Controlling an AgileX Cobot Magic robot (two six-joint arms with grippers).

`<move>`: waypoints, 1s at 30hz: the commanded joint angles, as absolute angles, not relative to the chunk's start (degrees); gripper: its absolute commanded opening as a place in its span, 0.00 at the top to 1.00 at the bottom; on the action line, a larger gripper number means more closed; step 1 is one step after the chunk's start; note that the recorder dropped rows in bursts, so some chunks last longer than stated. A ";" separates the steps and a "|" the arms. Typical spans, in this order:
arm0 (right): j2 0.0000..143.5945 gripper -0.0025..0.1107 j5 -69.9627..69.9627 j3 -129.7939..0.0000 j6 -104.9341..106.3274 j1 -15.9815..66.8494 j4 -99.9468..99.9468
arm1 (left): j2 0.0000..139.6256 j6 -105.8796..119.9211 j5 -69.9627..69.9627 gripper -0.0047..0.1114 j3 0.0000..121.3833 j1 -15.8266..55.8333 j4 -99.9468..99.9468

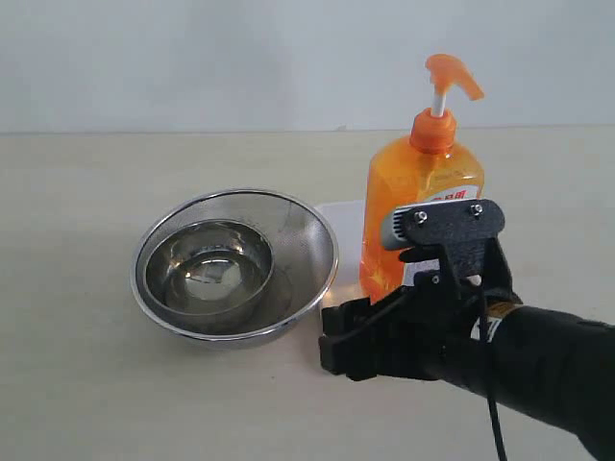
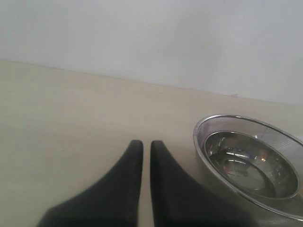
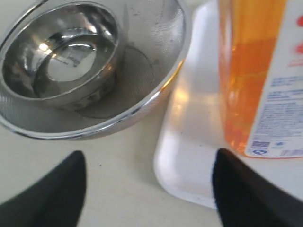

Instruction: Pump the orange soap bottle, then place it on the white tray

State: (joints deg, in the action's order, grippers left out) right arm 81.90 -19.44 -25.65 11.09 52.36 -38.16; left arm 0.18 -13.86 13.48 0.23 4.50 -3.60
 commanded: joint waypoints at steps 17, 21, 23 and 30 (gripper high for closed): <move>81.83 0.98 -16.76 -25.76 18.35 55.03 -35.27 | 0.00 -13.66 13.39 0.91 0.00 4.32 -3.89; 81.20 0.98 -18.42 -25.76 18.35 55.03 -35.37 | 0.00 -13.66 13.39 0.91 0.00 4.32 -3.89; 79.58 0.98 -19.02 -24.95 18.35 55.61 -35.25 | 0.00 -13.66 13.39 0.91 0.00 4.32 -3.89; 67.60 0.98 -19.01 -19.56 18.35 56.00 -35.25 | 0.00 -13.66 13.28 0.91 0.00 4.32 -3.89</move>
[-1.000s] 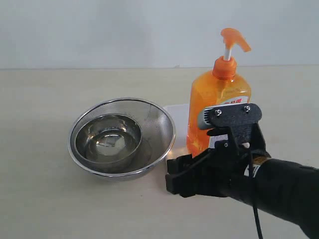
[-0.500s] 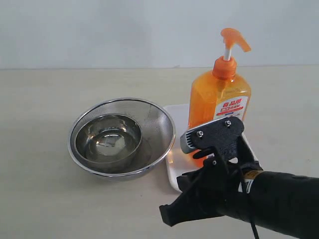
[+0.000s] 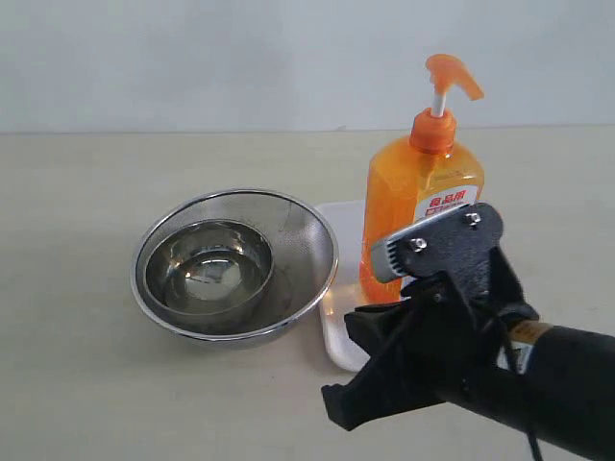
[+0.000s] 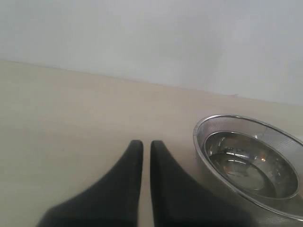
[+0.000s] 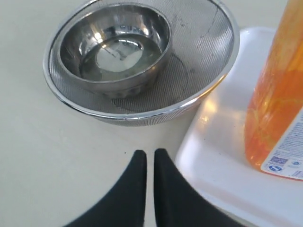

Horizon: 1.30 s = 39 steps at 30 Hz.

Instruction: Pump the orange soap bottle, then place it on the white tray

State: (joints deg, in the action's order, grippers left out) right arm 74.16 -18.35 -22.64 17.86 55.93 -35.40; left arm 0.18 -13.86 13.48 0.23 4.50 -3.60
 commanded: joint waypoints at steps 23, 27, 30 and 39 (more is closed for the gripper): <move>57.85 0.98 -32.22 -10.85 18.49 55.90 -38.40 | 14.95 -14.59 2.00 0.91 19.27 8.08 15.21; 57.85 0.98 -31.85 -10.84 18.78 55.90 -38.39 | 28.46 -14.47 6.75 0.91 26.43 8.86 15.21; 57.85 0.98 -32.37 -10.84 19.91 55.90 -38.39 | 38.42 -13.54 14.34 0.91 31.31 10.09 15.71; 57.85 0.98 -32.37 -10.84 22.82 55.90 -38.50 | 61.69 34.45 22.28 0.91 43.48 17.42 47.25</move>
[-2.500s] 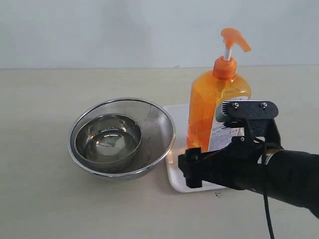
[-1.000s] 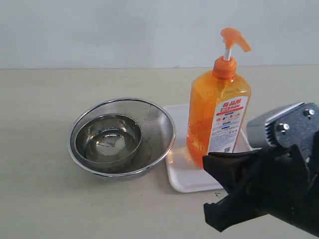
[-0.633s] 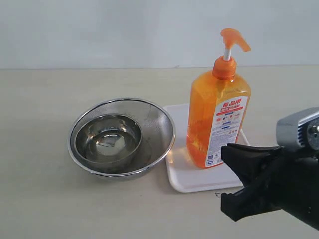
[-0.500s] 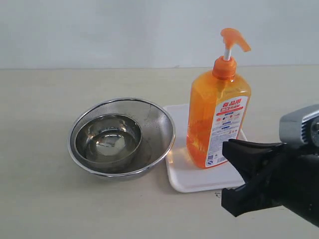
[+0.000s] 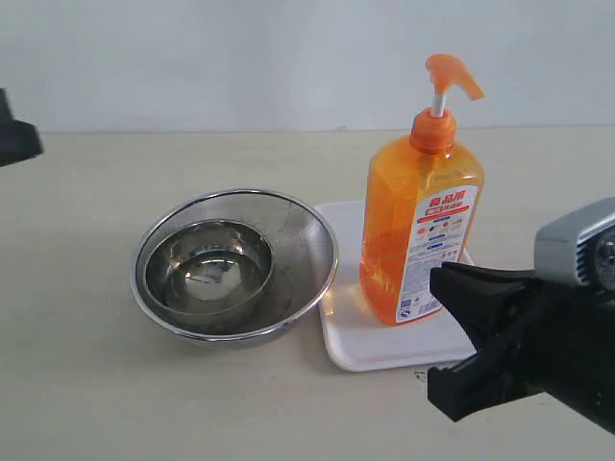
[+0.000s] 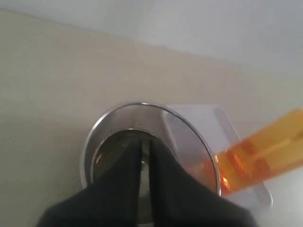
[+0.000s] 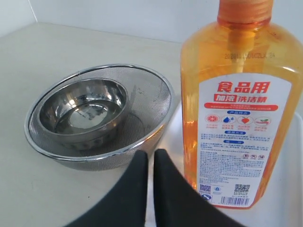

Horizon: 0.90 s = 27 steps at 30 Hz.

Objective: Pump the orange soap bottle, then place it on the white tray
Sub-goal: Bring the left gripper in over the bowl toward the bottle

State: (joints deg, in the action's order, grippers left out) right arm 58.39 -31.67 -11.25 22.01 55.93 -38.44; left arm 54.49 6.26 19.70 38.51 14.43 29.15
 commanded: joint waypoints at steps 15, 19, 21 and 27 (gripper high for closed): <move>57.85 0.98 -41.81 -10.74 29.22 55.90 -53.97 | 76.47 79.90 34.93 0.92 48.27 17.84 82.23; 57.85 0.98 -43.13 -10.74 32.55 55.90 -59.81 | 80.05 93.06 46.04 0.92 48.27 17.84 87.62; 57.85 0.98 -44.04 -10.74 33.98 55.90 -61.33 | 80.41 95.18 44.27 0.92 48.27 17.84 87.62; 57.85 0.98 -44.18 -13.48 35.21 55.10 -61.27 | 83.18 109.65 41.87 0.92 48.27 17.84 99.43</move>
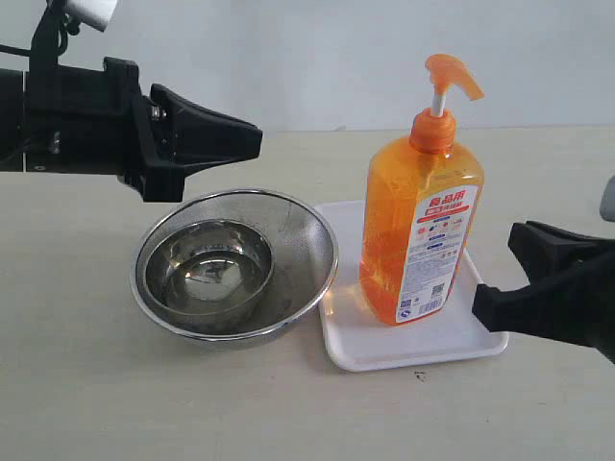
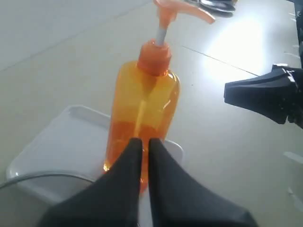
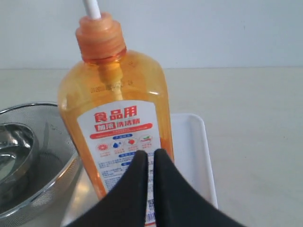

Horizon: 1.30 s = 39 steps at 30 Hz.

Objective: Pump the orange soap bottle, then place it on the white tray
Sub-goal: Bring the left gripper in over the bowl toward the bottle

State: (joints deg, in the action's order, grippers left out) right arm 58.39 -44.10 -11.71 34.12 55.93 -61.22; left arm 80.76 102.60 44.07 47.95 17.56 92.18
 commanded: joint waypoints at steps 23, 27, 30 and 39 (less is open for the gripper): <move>74.41 0.98 -42.65 -17.29 27.60 37.64 -32.28 | 99.63 119.60 49.41 0.92 58.03 17.84 99.95; 74.41 0.98 -43.50 -17.29 28.15 37.64 -32.40 | 103.61 119.60 50.03 0.92 61.67 17.84 99.95; 74.95 0.98 -43.49 -17.29 28.15 37.64 -32.80 | 106.29 119.49 51.53 0.92 64.06 17.84 99.95; 77.37 0.98 -45.02 -17.29 26.44 37.64 -32.59 | 112.20 118.75 57.38 0.92 69.19 17.84 99.95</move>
State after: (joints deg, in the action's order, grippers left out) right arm 77.19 -44.45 -17.06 27.22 38.01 -33.08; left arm 110.91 119.16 55.12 67.71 17.56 99.54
